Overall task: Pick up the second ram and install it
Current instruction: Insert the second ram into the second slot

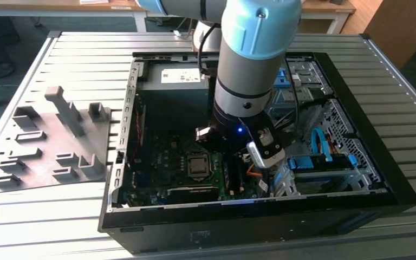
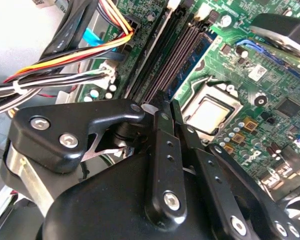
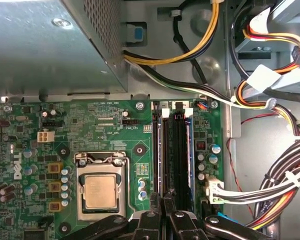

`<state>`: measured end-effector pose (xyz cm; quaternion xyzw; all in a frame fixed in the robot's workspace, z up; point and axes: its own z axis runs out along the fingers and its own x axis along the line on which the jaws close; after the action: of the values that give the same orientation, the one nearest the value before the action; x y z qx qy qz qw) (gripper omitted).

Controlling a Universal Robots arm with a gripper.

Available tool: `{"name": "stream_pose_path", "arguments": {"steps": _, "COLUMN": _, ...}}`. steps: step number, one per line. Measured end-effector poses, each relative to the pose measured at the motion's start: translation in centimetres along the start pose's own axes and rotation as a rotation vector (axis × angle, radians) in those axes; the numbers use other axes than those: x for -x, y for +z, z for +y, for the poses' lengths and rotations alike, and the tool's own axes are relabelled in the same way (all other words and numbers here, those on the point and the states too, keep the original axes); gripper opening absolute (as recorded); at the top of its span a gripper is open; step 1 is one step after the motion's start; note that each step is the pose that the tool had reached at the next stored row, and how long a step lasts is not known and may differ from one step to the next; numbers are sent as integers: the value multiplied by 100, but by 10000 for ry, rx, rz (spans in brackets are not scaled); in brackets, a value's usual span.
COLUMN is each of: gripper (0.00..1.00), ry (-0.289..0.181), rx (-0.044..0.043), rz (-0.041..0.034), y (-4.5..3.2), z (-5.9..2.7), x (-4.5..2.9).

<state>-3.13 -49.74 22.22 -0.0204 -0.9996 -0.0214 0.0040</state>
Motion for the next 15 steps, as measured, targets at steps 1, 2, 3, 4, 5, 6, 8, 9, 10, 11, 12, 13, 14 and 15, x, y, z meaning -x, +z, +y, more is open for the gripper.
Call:
{"name": "stream_pose_path", "arguments": {"steps": 1, "gripper": 14, "ry": -1, "rx": -2, "rz": -4, "y": -15, "z": -1, "x": 0}}
{"name": "stream_pose_path", "arguments": {"steps": 2, "gripper": 14, "ry": 0, "rx": -1, "rz": -7, "y": -26, "z": -3, "x": -1}}
{"name": "stream_pose_path", "arguments": {"steps": 3, "gripper": 14, "ry": 0, "rx": 0, "rz": -9, "y": -36, "z": -5, "x": -1}}
{"name": "stream_pose_path", "arguments": {"steps": 4, "gripper": 14, "ry": 1, "rx": 0, "rz": -10, "y": -46, "z": -8, "x": -1}}
{"name": "stream_pose_path", "arguments": {"steps": 5, "gripper": 14, "ry": 2, "rx": 2, "rz": -11, "y": -50, "z": -12, "x": -1}}
{"name": "stream_pose_path", "arguments": {"steps": 6, "gripper": 14, "ry": 9, "rx": -4, "rz": -13, "y": -50, "z": -14, "x": 0}}
{"name": "stream_pose_path", "arguments": {"steps": 8, "gripper": 14, "ry": 69, "rx": -49, "rz": -14, "y": -52, "z": -17, "x": 0}}
{"name": "stream_pose_path", "arguments": {"steps": 9, "gripper": 14, "ry": 113, "rx": -59, "rz": -16, "y": -52, "z": -18, "x": 3}}
{"name": "stream_pose_path", "arguments": {"steps": 10, "gripper": 14, "ry": 137, "rx": -62, "rz": -18, "y": -52, "z": -18, "x": 12}}
{"name": "stream_pose_path", "arguments": {"steps": 11, "gripper": 14, "ry": 145, "rx": -63, "rz": -17, "y": -52, "z": -18, "x": 18}}
{"name": "stream_pose_path", "arguments": {"steps": 12, "gripper": 14, "ry": 147, "rx": -63, "rz": -17, "y": -50, "z": -17, "x": 27}}
{"name": "stream_pose_path", "arguments": {"steps": 13, "gripper": 14, "ry": 148, "rx": -62, "rz": -16, "y": -49, "z": -16, "x": 34}}
{"name": "stream_pose_path", "arguments": {"steps": 14, "gripper": 14, "ry": 147, "rx": -61, "rz": -15, "y": -47, "z": -14, "x": 39}}
{"name": "stream_pose_path", "arguments": {"steps": 15, "gripper": 14, "ry": 147, "rx": -68, "rz": -12, "y": -46, "z": -9, "x": 43}}
